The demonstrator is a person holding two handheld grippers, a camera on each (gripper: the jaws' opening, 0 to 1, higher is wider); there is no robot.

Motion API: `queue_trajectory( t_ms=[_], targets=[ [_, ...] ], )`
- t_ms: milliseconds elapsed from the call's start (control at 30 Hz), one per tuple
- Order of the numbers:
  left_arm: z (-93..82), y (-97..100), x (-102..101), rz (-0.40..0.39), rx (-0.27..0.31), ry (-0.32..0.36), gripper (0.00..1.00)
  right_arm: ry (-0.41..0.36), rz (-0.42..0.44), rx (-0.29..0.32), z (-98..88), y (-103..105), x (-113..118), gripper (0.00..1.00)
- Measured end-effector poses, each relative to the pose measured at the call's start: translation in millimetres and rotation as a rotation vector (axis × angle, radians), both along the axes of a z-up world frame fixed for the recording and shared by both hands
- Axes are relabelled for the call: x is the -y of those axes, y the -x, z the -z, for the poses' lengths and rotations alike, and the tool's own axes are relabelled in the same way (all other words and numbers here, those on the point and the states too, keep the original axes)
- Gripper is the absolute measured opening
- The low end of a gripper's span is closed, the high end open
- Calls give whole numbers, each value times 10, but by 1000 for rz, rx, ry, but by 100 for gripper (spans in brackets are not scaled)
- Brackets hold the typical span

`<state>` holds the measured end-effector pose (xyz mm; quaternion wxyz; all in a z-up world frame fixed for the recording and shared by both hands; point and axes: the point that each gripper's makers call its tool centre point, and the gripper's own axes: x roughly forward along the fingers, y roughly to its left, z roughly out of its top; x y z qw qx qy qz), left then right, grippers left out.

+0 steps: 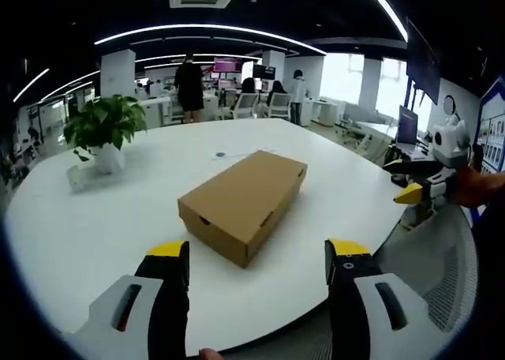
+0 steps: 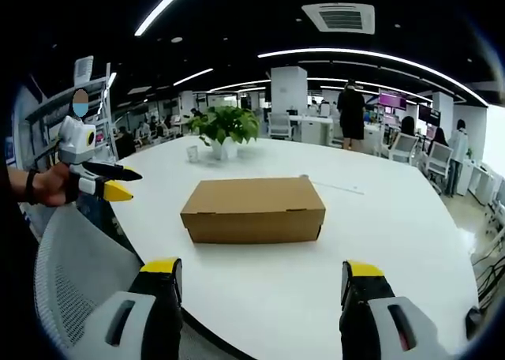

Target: Operate the shoe box by opening the lid, removing the specified soft item, and placing it in the target area until the item is outside and the box remains undamaged.

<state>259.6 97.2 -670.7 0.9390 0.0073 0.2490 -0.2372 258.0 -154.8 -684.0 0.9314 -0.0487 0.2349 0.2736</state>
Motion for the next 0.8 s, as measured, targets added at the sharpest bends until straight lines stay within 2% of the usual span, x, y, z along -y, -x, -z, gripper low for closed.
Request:
queue_trajectory(
  t_ms=[800],
  targets=[
    [11,-4,-19,-13,-9,14,71,16,-22,-14,31,24,-39,82]
  ],
)
